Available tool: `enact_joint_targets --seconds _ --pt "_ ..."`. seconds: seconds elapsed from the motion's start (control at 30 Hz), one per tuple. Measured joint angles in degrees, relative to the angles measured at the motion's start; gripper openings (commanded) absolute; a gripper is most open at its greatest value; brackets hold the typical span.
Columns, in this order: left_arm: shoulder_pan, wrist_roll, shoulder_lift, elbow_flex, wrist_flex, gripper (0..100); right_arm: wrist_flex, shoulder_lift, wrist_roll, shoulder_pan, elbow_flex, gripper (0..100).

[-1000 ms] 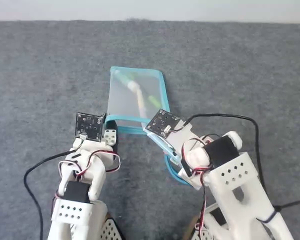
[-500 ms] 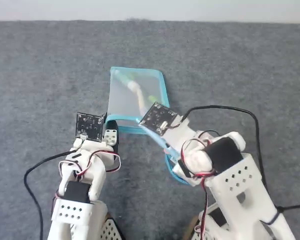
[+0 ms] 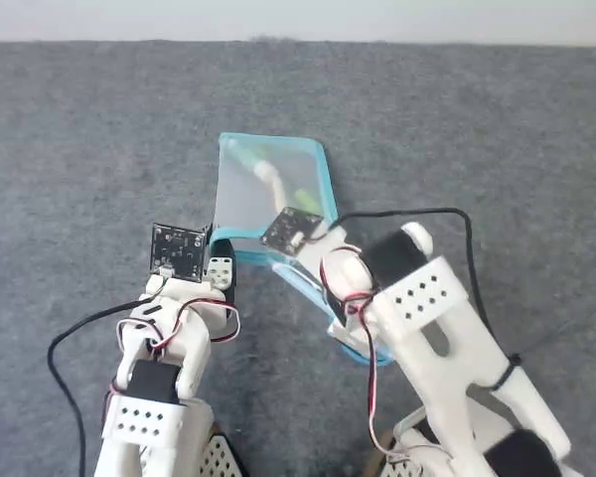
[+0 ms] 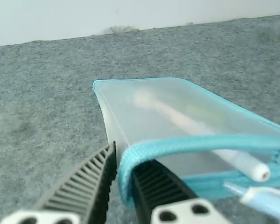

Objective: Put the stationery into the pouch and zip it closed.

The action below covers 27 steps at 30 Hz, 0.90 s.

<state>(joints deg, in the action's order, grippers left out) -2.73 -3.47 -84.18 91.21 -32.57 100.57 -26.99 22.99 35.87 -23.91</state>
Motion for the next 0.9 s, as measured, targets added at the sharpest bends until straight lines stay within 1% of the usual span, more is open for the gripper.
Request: enact_joint_targets --seconds 0.2,0.4,0.57,0.7,0.77,0.9 --pt "0.0 0.0 0.0 0.0 0.0 1 0.0 8.79 -2.11 0.09 11.78 0.7" --pt "-0.18 0.62 0.0 0.26 0.0 1 0.0 24.44 -4.04 0.0 24.18 0.7" --pt "-0.35 0.88 0.0 1.05 0.0 1 0.0 35.43 -9.41 -1.41 37.19 0.9" --pt "-3.08 0.88 0.0 1.76 0.09 1 0.0 39.21 -13.63 -1.58 47.21 1.3" --pt "-3.69 0.62 0.0 1.93 0.18 1 0.09 39.47 -13.89 -1.05 50.2 4.6" --pt "-3.78 0.44 0.0 1.93 0.18 1 0.09 39.47 -14.07 1.23 53.45 17.6"
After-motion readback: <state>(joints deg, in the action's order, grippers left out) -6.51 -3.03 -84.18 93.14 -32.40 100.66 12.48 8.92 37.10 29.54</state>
